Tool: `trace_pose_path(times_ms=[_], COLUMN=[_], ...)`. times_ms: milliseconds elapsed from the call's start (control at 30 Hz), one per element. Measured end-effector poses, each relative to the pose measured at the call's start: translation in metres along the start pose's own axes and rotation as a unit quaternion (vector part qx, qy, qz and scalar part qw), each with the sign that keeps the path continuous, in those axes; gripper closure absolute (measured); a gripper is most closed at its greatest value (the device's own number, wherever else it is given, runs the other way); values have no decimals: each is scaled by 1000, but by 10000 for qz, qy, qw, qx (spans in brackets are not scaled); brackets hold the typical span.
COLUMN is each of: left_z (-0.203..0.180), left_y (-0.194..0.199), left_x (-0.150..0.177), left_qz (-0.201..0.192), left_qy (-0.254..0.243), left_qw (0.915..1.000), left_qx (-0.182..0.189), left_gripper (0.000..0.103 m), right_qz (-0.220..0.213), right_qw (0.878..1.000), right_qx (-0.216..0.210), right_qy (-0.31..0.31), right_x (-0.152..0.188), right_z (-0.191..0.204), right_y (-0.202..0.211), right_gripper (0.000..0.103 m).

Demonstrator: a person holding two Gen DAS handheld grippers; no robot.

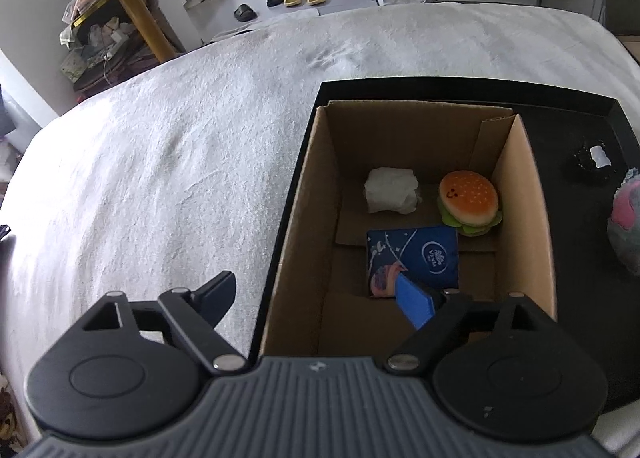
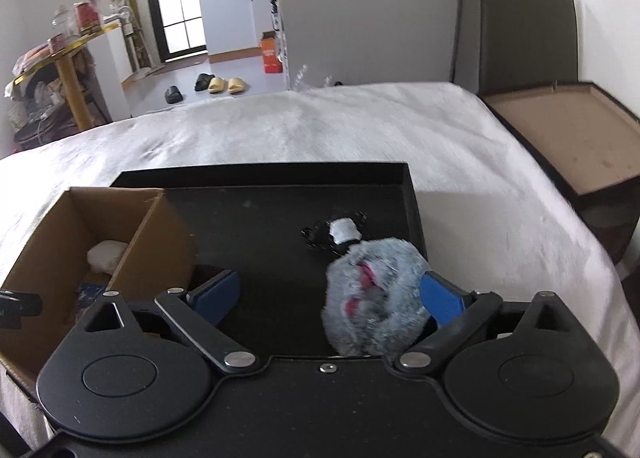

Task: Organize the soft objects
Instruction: 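Move the right gripper to the grey fluffy plush and grasp it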

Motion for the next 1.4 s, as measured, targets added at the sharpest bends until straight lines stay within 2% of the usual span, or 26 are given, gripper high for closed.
trace_pose_path(times_ms=[200, 367, 733, 800, 933, 1133, 1400], left_z=[-10, -19, -23, -22, -23, -17, -2], left_y=[-2, -4, -11, -11, -12, -11, -4], left_x=[0, 0, 1, 1, 2, 3, 1], left_qz=[53, 79, 91, 94, 86, 76, -39], left_qy=[-98, -228, -399, -397, -403, -320, -138], left_qw=[9997, 9989, 9963, 9961, 9962, 9970, 9981], left_qx=[-205, -390, -755, -781, -763, -705, -602], left_gripper=[17, 17, 17, 17, 17, 17, 17], right_qz=[102, 251, 308, 294, 260, 249, 115], right_qw=[9998, 9972, 9992, 9995, 9995, 9996, 9999], right_qx=[13, -306, 44, 48, 194, 100, -45], right_qy=[-167, -641, -236, -138, 65, 11, -64], right_x=[5, 10, 19, 20, 20, 18, 5], right_z=[-19, -31, -36, -34, -33, -32, -19], right_y=[-13, -23, -44, -45, -43, -37, -20], right_gripper=[1, 1, 1, 5, 32, 38, 39])
Point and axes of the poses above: each gripper's, at about its wrist camera, not at the fingertips, and y roughly against the way its jaws point, z to its left, x to its underside, the point moved 10 cm from there along -y, roughly the way its jaws point, and after that the axes turned 7 degrees about -x, right-handed, at the moved point
